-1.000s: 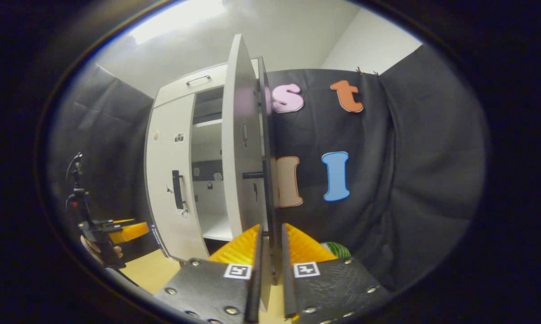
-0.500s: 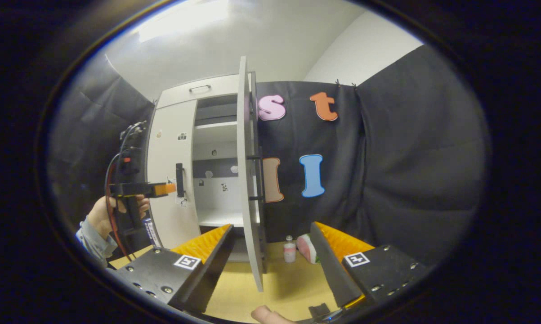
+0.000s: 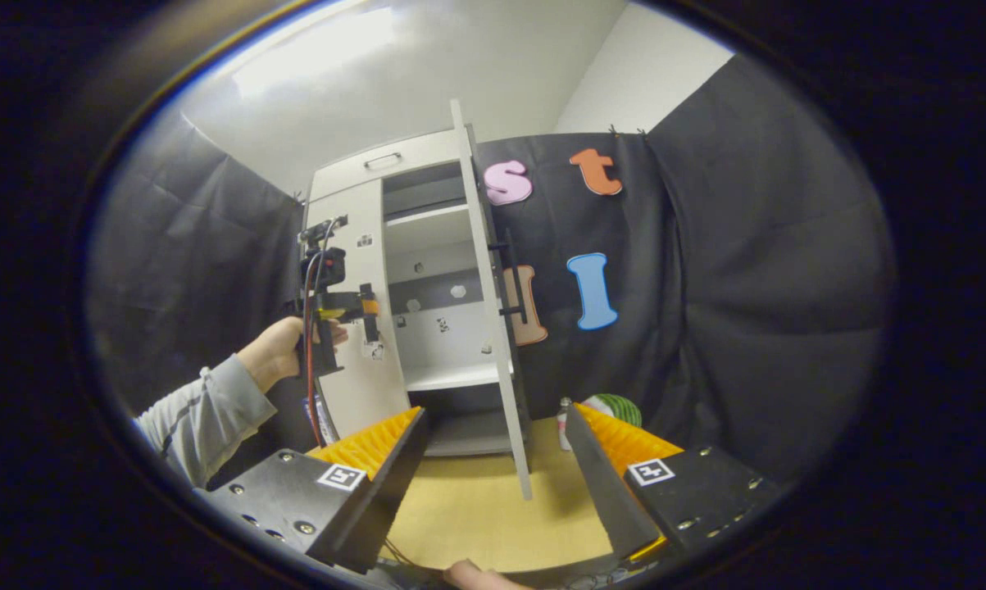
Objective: Open the right door of the double-door shoe cabinet with the right hand, and open the left door with the left hand.
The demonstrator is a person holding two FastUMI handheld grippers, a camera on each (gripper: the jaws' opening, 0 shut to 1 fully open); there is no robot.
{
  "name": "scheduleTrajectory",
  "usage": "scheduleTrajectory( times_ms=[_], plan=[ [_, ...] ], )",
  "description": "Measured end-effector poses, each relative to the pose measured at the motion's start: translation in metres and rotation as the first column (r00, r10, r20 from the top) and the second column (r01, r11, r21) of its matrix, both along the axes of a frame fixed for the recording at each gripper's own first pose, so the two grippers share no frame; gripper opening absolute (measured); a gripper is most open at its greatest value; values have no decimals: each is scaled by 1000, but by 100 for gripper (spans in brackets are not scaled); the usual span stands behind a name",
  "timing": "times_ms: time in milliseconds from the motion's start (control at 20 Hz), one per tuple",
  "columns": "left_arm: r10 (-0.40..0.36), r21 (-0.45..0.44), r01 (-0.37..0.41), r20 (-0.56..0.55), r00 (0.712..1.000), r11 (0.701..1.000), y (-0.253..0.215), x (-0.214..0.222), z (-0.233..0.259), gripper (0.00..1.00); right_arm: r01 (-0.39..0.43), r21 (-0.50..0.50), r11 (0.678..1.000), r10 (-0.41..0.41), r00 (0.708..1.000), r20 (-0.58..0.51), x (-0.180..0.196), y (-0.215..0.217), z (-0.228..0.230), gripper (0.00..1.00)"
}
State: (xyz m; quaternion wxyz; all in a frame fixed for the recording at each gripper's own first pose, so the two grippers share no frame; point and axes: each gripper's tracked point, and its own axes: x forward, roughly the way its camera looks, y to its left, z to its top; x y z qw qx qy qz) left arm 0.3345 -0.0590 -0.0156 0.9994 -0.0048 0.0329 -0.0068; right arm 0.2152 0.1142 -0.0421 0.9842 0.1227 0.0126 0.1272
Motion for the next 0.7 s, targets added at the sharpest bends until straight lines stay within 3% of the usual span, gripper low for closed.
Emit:
scheduleTrajectory(
  times_ms=[150,300,450,600,700],
  plan=[
    [5,68,-10,65,998,998,2,11,15,88,-18,1,1000,18,1000,-21,-3,7,-6,97],
    [-2,39,5,-70,998,999,3,25,-16,78,-13,16,1000,14,999,-35,-9,7,-7,97],
    [4,51,-2,-50,999,999,4,26,-12,61,-4,26,1000,4,1000,-29,-8,10,-7,100],
    [-10,43,12,-40,999,999,-4,26,-11,52,25,11,1000,-25,999,-33,-9,7,-8,100],
    [-5,31,7,-48,999,999,-5,28,-12,33,42,16,999,-41,999,-33,-11,7,-8,100]
  ],
)
